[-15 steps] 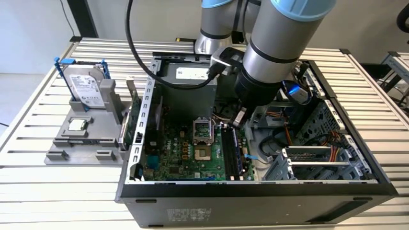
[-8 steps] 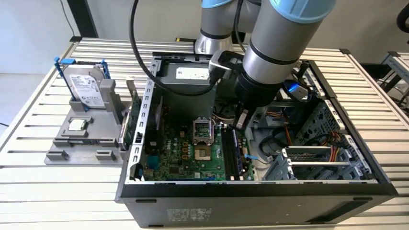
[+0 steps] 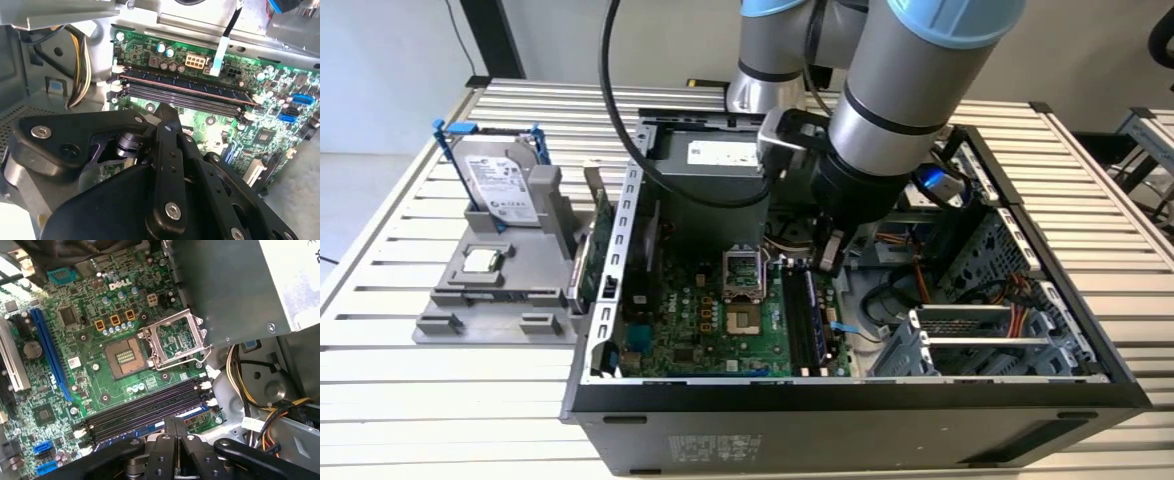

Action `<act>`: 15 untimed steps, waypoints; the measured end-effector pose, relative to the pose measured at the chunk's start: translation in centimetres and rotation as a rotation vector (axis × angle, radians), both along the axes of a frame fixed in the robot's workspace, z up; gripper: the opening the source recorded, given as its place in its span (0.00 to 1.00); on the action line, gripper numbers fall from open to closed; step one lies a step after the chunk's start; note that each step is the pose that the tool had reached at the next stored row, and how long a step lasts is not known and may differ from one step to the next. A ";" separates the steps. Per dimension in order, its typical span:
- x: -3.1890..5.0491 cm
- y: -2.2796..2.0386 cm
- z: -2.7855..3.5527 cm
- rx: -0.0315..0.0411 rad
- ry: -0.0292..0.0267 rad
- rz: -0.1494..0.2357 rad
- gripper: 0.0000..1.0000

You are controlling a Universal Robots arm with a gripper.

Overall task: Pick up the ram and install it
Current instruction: 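Press down the ram until it locks into place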

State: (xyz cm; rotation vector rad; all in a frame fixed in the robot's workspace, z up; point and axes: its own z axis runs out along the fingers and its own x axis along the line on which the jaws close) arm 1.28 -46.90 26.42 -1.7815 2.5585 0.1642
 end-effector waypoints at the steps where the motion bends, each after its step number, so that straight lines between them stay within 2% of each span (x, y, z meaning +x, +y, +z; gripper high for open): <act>1: 0.04 0.00 0.00 0.0002 0.0000 0.010 0.00; 11: 0.24 0.00 0.00 0.0013 -0.0019 0.102 0.00; 15: 0.24 0.00 0.00 0.0013 -0.0028 0.118 0.00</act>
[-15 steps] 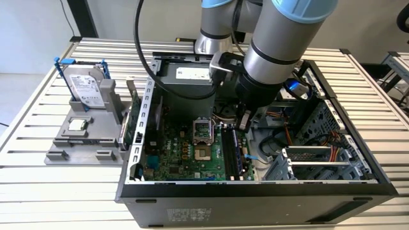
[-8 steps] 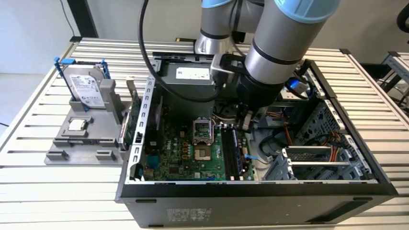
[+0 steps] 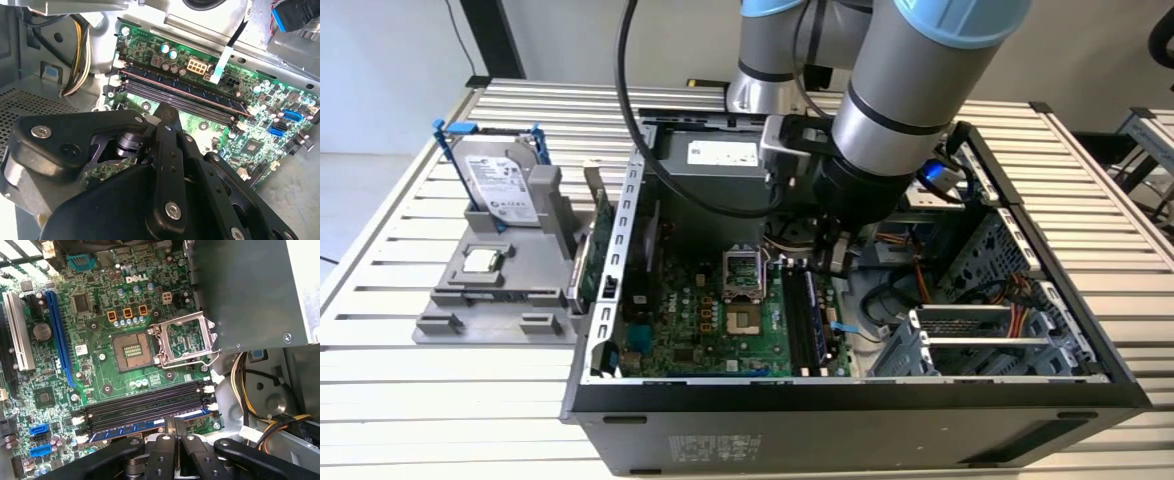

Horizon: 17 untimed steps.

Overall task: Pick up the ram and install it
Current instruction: 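Press down the ram until it locks into place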

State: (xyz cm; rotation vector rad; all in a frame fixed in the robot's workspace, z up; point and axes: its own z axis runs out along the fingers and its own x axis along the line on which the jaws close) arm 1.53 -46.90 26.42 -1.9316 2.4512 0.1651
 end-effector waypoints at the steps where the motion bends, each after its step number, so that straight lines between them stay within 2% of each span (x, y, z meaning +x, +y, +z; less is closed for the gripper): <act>1: 0.00 0.00 0.00 0.0000 -0.0001 0.002 0.00; 13: 0.00 0.00 -0.01 0.0000 -0.0001 0.007 0.00; 17: 0.00 0.00 -0.02 -0.0001 -0.0008 0.022 0.00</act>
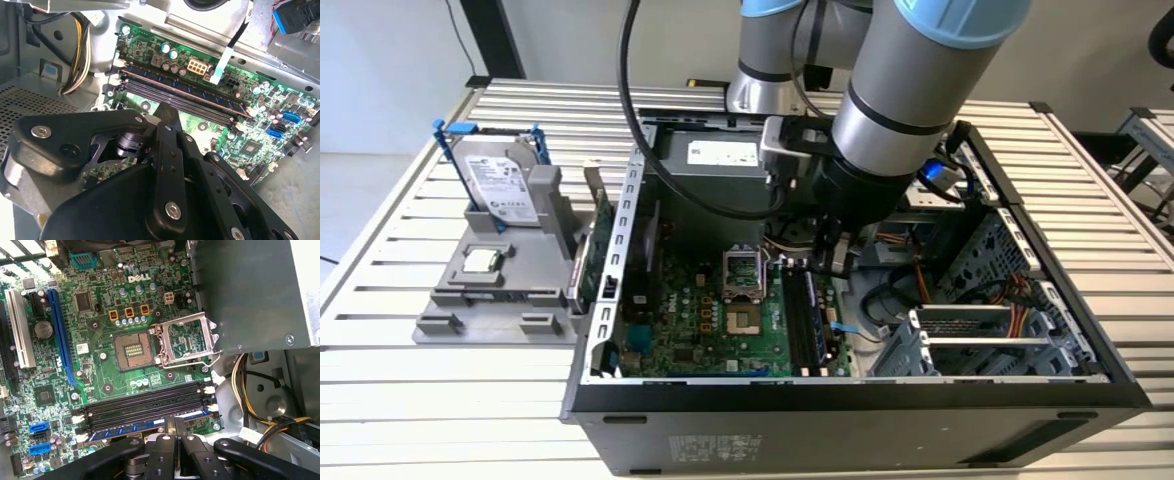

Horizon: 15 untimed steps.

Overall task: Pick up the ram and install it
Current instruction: 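Press down the ram until it locks into place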

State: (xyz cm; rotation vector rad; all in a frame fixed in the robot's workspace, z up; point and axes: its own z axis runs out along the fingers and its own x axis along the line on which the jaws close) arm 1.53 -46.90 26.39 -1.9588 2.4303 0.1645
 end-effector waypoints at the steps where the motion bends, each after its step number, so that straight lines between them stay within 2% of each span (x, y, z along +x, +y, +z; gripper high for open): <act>1: 0.00 0.00 0.00 0.0001 -0.0001 0.008 0.00; 8: 0.00 0.00 -0.03 0.0001 -0.0001 0.014 0.00; 15: 0.00 0.00 -0.53 0.0001 -0.0003 0.018 0.00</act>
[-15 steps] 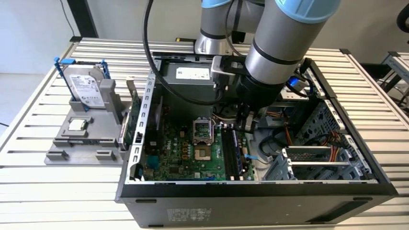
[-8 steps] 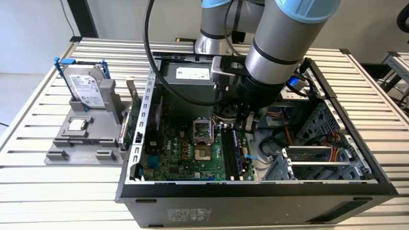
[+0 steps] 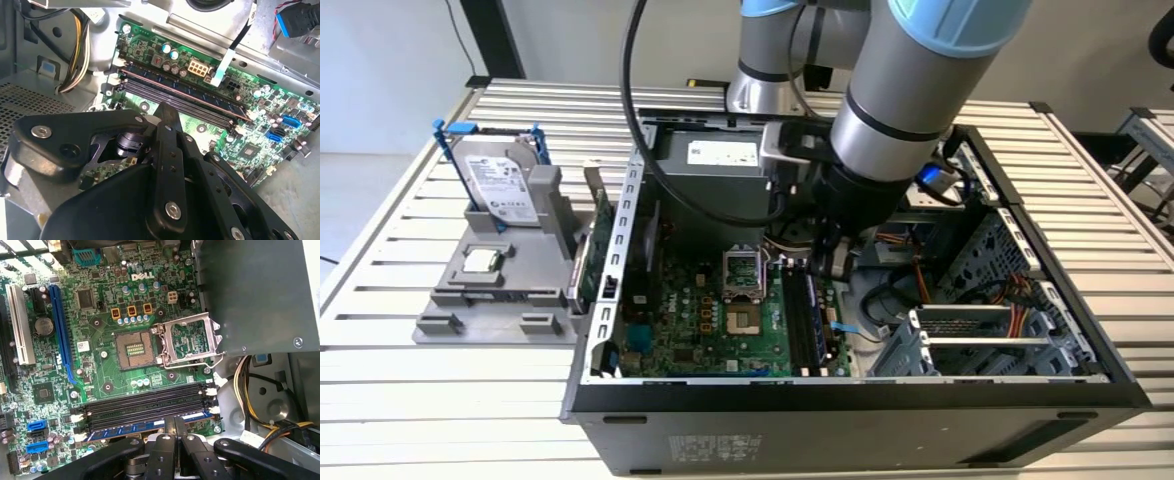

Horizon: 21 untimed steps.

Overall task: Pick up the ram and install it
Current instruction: 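Press down the ram until it locks into place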

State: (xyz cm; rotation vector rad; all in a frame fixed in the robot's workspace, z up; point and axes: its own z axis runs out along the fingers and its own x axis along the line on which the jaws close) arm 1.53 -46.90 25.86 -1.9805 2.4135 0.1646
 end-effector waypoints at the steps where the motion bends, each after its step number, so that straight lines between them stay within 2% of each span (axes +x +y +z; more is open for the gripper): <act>1: 0.00 0.00 -0.09 0.0000 -0.0003 0.002 0.00; 4: 0.00 0.00 -0.19 -0.0003 -0.0040 0.011 0.00; 5: 0.00 -0.01 -0.19 -0.0004 -0.0086 0.015 0.00; 6: 0.00 0.00 -0.20 -0.0003 -0.0156 0.021 0.00; 7: 0.00 0.00 -0.21 -0.0002 -0.0250 0.027 0.00; 13: 0.00 0.00 -0.27 -0.0002 -0.0914 0.083 0.00; 14: 0.00 0.00 -0.28 -0.0001 -0.0982 0.091 0.00; 15: 0.01 0.00 -0.29 -0.0001 -0.1007 0.096 0.00; 21: 0.00 0.00 -0.31 -0.0003 -0.1020 0.097 0.00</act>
